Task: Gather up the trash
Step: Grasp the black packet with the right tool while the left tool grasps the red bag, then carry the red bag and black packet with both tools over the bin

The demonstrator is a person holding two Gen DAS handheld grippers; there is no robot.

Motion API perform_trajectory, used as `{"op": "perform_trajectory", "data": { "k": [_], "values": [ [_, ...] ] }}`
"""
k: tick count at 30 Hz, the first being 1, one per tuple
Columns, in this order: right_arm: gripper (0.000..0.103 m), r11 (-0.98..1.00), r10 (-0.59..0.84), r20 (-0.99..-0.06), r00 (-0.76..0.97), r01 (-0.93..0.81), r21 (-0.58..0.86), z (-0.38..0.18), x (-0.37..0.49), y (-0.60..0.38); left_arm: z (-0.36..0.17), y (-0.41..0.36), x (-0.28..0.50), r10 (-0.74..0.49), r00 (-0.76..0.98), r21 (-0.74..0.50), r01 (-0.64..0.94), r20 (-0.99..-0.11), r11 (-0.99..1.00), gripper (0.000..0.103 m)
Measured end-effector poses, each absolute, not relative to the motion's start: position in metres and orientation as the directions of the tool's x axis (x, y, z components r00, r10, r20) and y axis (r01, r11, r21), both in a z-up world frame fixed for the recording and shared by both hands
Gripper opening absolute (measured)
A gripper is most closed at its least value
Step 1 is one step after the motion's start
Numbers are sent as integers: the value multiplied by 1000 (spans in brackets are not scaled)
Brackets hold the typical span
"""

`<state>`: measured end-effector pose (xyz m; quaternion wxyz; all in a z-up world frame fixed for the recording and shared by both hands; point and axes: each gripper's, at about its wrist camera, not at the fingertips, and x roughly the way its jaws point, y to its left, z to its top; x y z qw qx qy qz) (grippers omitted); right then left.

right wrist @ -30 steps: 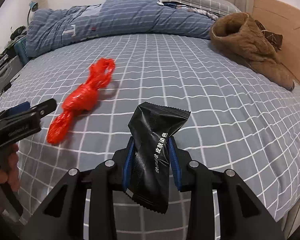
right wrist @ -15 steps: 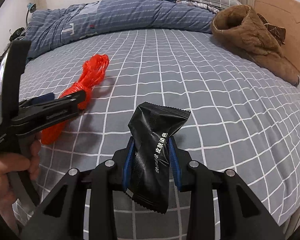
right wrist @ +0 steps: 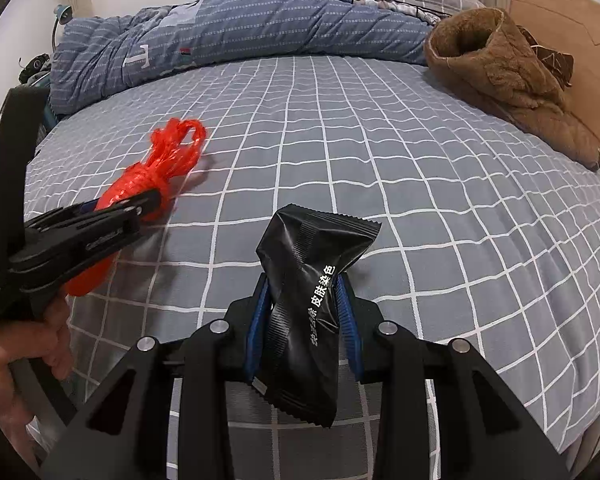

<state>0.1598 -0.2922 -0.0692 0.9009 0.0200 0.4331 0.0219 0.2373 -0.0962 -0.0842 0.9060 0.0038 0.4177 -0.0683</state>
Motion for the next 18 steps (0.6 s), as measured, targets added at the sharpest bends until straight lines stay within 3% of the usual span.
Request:
{"op": "perform_trajectory", "data": {
  "k": [18],
  "values": [
    [32,997,70,-739,670,-75,26,-39,130,-263,-47,-69,169,-116,666,-91,73,-737,993,49]
  ]
}}
